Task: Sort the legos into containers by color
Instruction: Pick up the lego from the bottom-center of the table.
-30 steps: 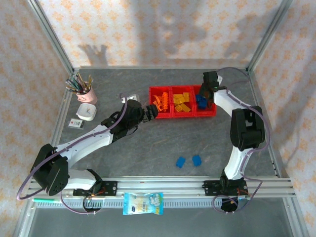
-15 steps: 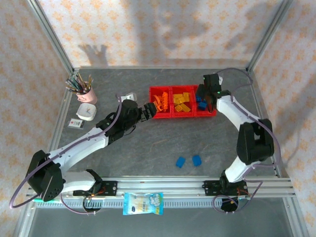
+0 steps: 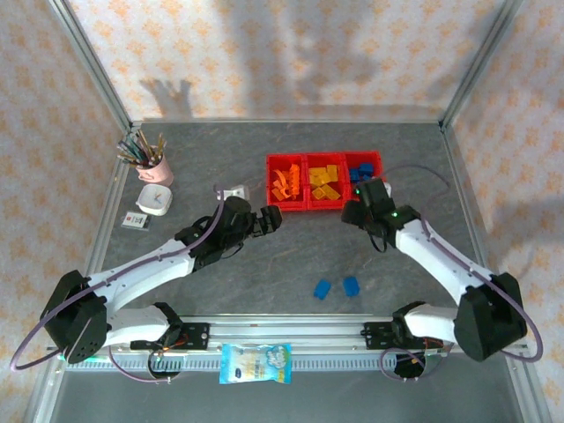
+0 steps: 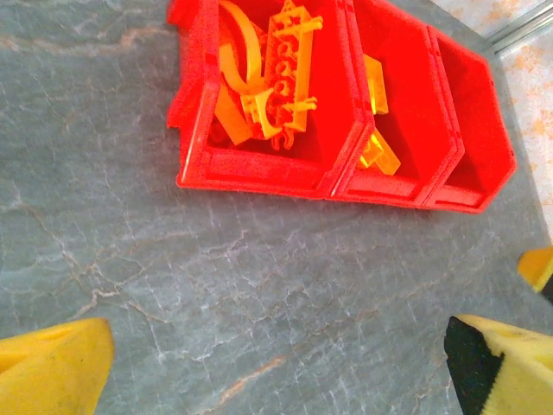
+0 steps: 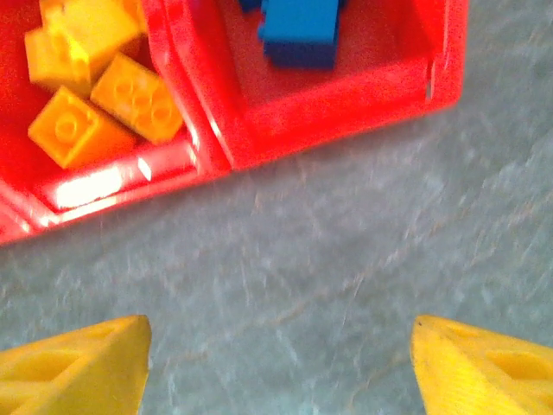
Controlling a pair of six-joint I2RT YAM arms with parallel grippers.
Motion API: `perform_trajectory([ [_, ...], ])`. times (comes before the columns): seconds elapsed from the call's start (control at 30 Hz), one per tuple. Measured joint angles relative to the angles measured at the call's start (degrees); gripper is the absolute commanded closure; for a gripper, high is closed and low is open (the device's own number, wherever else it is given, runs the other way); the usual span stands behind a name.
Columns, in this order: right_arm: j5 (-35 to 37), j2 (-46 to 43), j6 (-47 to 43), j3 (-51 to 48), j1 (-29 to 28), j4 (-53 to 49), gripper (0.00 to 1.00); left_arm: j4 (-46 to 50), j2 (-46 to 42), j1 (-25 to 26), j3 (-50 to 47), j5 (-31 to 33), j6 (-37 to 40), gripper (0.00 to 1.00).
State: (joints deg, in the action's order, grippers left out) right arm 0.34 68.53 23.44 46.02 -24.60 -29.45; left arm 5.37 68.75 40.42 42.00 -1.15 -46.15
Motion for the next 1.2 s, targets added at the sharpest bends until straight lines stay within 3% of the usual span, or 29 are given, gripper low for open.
perform_trajectory([
  [0.2,-0.4,-3.1,5.5,-3.0,-9.7,-3.7,0.17,-1.0,0.0,2.6,-0.5,0.1,-2.1,0.01],
  [0.53,-3.2,-6.3,16.3,-12.7,-18.2,-3.3,0.17,-2.6,0.0,3.7,-2.3,0.5,-4.0,0.01],
  [0.73,-2.7,-6.9,22.4,-13.7,-23.2,-5.0,0.23,-2.7,0.0,3.8,-2.3,0.6,-4.6,0.01],
  [1.2,-0.3,-5.6,30.7,-15.0,-26.6,-9.8,0.38,-2.7,0.8,3.8,-2.3,0.8,-4.8,0.01],
])
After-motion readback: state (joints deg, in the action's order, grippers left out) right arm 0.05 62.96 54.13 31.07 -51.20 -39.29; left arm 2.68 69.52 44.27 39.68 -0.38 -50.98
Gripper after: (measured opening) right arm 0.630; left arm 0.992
